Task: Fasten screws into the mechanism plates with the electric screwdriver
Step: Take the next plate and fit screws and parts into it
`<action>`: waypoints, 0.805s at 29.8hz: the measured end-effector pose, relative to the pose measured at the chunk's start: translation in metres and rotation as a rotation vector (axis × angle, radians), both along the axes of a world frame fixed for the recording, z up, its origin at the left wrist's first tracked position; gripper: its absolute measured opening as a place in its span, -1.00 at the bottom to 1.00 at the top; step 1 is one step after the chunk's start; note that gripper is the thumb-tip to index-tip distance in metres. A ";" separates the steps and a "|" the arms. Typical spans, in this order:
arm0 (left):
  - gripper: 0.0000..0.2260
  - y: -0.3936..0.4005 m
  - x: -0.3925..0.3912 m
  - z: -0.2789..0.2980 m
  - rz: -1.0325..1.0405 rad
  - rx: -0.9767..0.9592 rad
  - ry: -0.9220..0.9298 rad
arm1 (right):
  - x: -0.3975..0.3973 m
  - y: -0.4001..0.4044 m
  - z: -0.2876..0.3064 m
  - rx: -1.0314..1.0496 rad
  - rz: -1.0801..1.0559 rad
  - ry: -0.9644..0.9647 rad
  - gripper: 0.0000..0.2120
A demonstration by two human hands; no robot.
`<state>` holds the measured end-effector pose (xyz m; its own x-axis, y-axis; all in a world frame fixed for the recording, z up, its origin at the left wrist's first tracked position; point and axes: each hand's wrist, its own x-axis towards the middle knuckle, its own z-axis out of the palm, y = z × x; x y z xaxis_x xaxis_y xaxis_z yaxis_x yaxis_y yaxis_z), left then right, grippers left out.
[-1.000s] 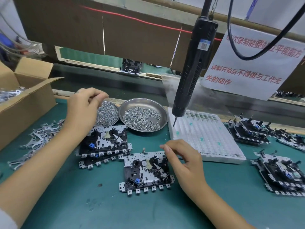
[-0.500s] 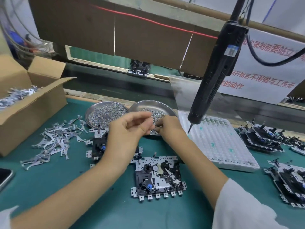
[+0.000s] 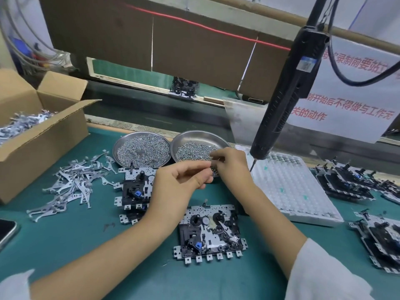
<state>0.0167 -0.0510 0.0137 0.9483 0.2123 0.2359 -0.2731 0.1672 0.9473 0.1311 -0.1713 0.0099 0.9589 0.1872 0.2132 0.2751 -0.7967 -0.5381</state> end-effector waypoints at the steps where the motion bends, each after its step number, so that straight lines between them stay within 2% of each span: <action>1: -0.85 0.000 0.000 0.000 -0.003 -0.014 0.006 | 0.001 0.000 0.000 0.037 -0.002 0.004 -0.79; 3: -0.85 0.001 0.001 -0.001 -0.007 -0.040 0.012 | 0.002 -0.002 0.000 0.094 -0.003 0.004 -0.81; 9: -0.89 -0.003 -0.001 -0.002 -0.033 -0.046 0.000 | 0.001 -0.008 -0.006 0.060 0.014 -0.037 -0.78; 15: -0.89 -0.004 -0.001 -0.003 -0.047 -0.033 0.019 | -0.004 -0.007 -0.007 0.234 0.034 -0.171 -0.84; 17: -0.86 -0.005 -0.002 -0.003 -0.041 -0.043 0.015 | -0.003 -0.007 -0.008 0.254 0.017 -0.136 -0.83; 22: -0.92 -0.006 -0.004 -0.005 -0.048 -0.028 0.008 | -0.002 -0.007 -0.008 0.298 -0.008 -0.090 -0.81; 24: -0.88 -0.005 -0.003 -0.006 -0.054 -0.010 0.010 | -0.007 -0.008 -0.003 0.429 0.022 -0.054 -0.84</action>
